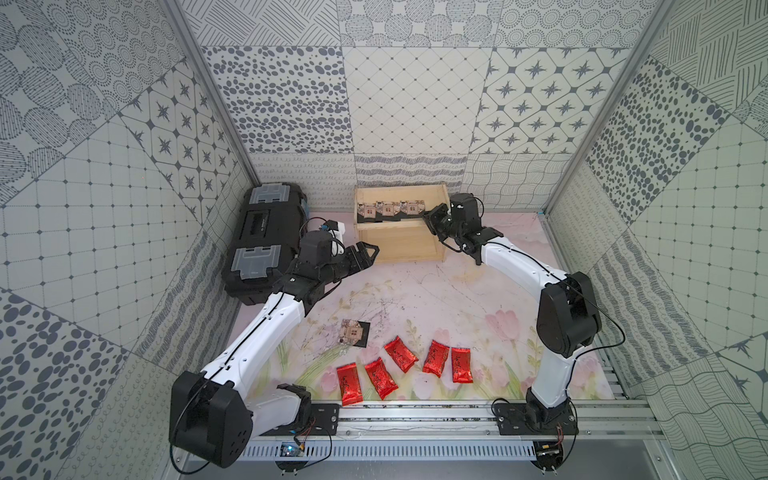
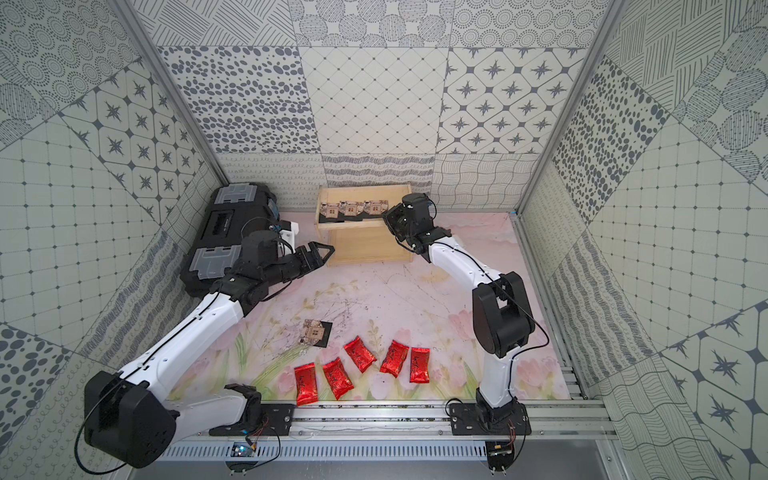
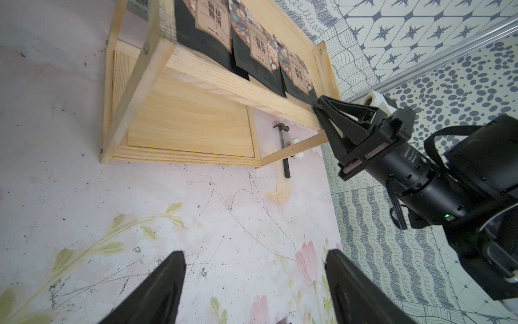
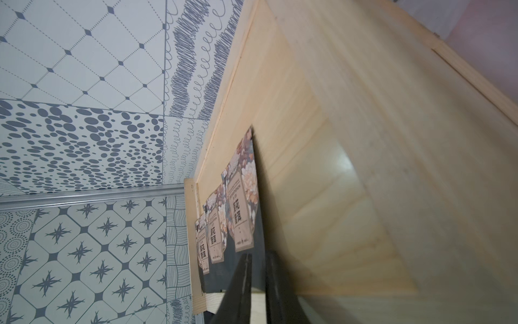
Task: Place the tea bags on the shelf by color
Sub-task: Place the tea bag on the shelf, then pick up the tea bag from the center of the board.
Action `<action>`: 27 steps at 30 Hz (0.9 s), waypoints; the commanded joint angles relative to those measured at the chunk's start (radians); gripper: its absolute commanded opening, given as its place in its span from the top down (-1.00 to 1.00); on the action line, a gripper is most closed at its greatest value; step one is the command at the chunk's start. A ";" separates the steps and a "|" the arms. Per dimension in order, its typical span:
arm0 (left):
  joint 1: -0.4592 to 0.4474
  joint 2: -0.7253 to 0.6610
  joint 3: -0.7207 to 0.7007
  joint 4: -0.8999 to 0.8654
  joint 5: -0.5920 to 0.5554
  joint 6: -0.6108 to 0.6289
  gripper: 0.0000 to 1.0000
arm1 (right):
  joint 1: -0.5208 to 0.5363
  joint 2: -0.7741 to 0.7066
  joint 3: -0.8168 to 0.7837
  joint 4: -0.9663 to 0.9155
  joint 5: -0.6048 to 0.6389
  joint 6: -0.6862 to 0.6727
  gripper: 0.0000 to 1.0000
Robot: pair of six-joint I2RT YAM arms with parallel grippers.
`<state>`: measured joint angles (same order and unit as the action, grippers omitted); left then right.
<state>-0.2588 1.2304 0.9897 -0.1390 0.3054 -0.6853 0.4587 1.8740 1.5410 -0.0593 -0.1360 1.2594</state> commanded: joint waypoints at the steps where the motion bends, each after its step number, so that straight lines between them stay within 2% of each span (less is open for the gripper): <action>1: 0.015 0.005 -0.002 0.052 0.023 -0.003 -0.67 | -0.005 0.027 0.014 -0.073 -0.026 -0.030 0.52; 8: 0.018 0.007 -0.003 0.048 0.016 -0.006 -0.67 | -0.020 -0.024 0.013 -0.149 -0.018 -0.049 0.20; 18: 0.027 0.038 0.021 -0.035 0.005 -0.033 -0.60 | -0.017 -0.111 -0.007 -0.178 -0.027 -0.114 0.11; 21: 0.041 0.037 0.015 -0.091 0.010 -0.049 -0.55 | 0.006 -0.164 -0.027 -0.158 -0.082 -0.206 0.10; 23: 0.050 0.024 -0.011 -0.133 0.006 -0.054 -0.53 | 0.043 -0.211 -0.079 -0.111 -0.140 -0.316 0.10; 27: 0.079 -0.028 -0.118 -0.197 -0.012 -0.079 -0.49 | 0.166 -0.302 -0.279 0.004 -0.142 -0.584 0.09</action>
<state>-0.2085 1.2407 0.9443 -0.2150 0.3061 -0.7303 0.5453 1.6211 1.3380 -0.1383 -0.2363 0.9195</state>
